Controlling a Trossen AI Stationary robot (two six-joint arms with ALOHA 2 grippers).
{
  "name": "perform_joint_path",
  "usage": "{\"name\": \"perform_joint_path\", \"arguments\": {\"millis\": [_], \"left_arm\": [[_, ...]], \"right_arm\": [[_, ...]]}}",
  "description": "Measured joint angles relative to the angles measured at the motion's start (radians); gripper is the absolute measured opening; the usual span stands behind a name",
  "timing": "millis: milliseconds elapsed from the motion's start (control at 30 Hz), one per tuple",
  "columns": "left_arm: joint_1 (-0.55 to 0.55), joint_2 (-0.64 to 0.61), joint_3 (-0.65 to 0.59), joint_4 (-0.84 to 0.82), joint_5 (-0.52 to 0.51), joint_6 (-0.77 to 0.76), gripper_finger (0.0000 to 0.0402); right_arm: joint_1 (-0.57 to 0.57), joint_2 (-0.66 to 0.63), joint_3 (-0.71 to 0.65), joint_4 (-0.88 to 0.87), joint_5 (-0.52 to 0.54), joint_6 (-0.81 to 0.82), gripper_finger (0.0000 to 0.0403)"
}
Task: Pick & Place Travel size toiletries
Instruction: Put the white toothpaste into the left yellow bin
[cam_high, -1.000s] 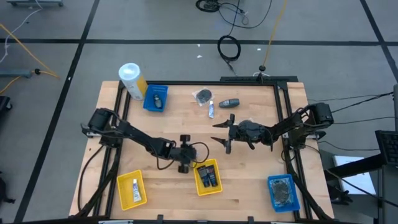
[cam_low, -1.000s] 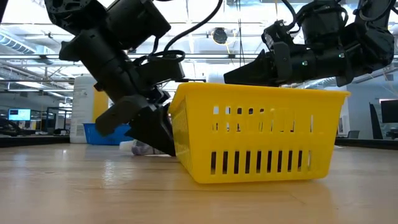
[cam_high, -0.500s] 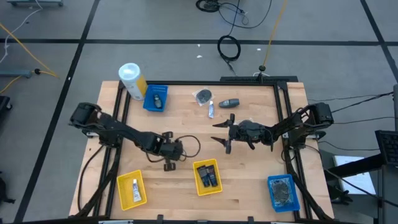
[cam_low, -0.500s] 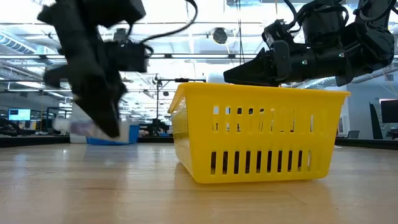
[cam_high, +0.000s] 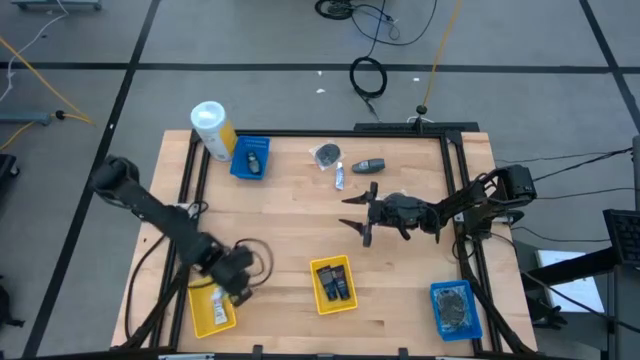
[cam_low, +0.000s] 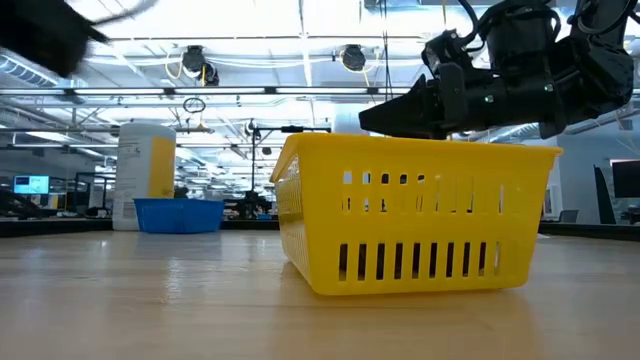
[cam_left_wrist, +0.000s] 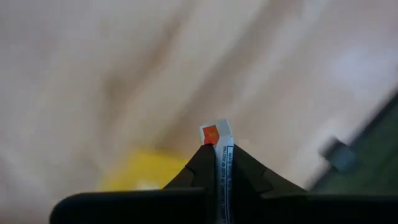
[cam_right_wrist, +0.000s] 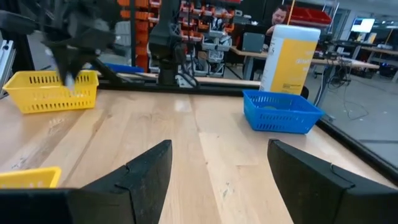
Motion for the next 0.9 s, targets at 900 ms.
{"name": "perform_joint_path", "arguments": {"millis": [900], "left_arm": [[-0.395,-0.059,0.002,-0.059,-0.025,-0.843,0.0004]], "right_arm": [[-0.007,0.000,0.035,0.066,-0.002,-0.068,0.0256]]}}
